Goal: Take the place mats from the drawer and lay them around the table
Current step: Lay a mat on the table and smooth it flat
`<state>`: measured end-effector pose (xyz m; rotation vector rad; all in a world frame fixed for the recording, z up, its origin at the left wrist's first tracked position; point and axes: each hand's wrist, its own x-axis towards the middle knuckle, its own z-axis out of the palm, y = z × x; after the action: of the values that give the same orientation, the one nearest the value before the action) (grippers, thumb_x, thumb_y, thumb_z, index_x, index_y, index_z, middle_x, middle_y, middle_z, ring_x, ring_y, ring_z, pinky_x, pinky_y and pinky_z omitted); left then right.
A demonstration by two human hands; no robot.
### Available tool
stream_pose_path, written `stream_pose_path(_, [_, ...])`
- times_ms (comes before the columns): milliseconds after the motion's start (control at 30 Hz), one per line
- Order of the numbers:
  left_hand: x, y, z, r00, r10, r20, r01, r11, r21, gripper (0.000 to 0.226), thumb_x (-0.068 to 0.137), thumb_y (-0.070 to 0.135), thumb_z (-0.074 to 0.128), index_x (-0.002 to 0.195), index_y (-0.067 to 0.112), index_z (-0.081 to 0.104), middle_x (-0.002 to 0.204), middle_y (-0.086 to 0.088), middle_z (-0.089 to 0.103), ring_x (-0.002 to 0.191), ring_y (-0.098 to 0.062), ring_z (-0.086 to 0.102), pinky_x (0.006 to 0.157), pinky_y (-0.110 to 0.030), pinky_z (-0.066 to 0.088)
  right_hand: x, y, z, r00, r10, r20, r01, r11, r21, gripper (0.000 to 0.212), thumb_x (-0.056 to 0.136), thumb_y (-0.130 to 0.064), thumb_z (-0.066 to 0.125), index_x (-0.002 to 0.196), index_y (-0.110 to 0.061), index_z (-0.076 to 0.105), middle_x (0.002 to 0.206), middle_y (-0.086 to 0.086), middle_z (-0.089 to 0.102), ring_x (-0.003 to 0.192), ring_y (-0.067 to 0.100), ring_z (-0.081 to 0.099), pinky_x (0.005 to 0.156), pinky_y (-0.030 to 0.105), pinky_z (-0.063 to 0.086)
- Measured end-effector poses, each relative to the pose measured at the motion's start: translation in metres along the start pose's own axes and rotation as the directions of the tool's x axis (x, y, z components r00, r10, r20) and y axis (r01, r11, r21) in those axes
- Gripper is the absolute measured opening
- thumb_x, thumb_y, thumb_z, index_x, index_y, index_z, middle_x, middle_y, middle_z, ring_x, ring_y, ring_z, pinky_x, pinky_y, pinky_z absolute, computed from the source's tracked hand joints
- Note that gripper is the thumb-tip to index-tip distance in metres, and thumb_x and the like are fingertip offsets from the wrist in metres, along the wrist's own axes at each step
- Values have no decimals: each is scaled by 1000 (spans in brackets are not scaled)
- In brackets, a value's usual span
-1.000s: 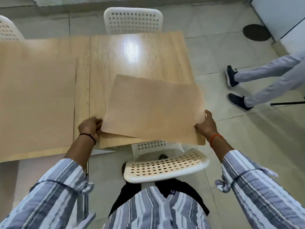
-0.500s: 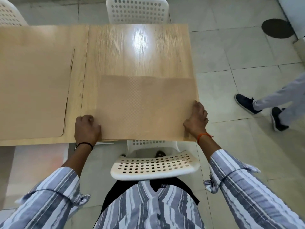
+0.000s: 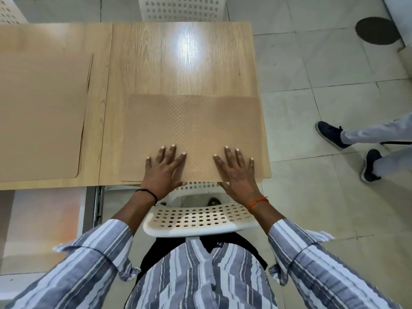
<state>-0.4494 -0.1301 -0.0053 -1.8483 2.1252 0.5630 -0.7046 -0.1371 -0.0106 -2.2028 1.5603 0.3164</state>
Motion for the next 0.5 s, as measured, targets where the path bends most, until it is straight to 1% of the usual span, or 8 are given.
stream_pose_path(67, [0, 4, -2, 1000, -16, 11, 16, 1000, -6, 95, 83, 56, 63, 153, 40, 1, 163, 3, -14, 150, -28, -8, 116, -61, 14, 4, 6, -3, 1000, -5, -9, 5, 1000, -13, 89, 92, -48, 58, 155, -41, -4, 164, 1, -20, 151, 32, -14, 117, 66, 1])
stream_pose_path(167, [2, 7, -5, 999, -30, 25, 31, 999, -31, 96, 82, 55, 64, 153, 40, 2, 163, 3, -14, 150, -27, -9, 116, -61, 14, 12, 11, -7, 1000, -16, 21, 17, 1000, -9, 94, 87, -52, 63, 155, -42, -2, 164, -2, -20, 151, 30, -14, 116, 65, -1])
stream_pose_path(233, [3, 8, -6, 998, -43, 39, 45, 998, -47, 97, 82, 55, 65, 153, 41, 1, 163, 3, -14, 150, -27, -9, 116, -62, 14, 15, 16, -8, 999, -20, 35, 19, 999, 27, 97, 84, -54, 65, 154, -44, 0, 164, -4, -20, 151, 28, -15, 117, 65, -2])
stream_pose_path(367, [5, 10, -6, 996, -59, 60, 63, 996, -64, 97, 81, 58, 64, 153, 40, 2, 162, 3, -17, 150, -27, -11, 116, -63, 13, 19, 20, -10, 1000, -2, 17, 0, 991, 133, 89, 84, -56, 65, 154, -43, 11, 164, -7, -15, 152, 24, -14, 117, 63, -4])
stream_pose_path(500, [6, 9, -6, 996, -64, 60, 70, 992, -106, 92, 82, 62, 60, 153, 41, 5, 163, 4, -15, 150, -26, -11, 116, -63, 12, 21, 18, -8, 999, 36, 5, -36, 992, 122, 93, 83, -57, 65, 154, -43, 8, 164, -4, -16, 152, 26, -13, 118, 63, -1])
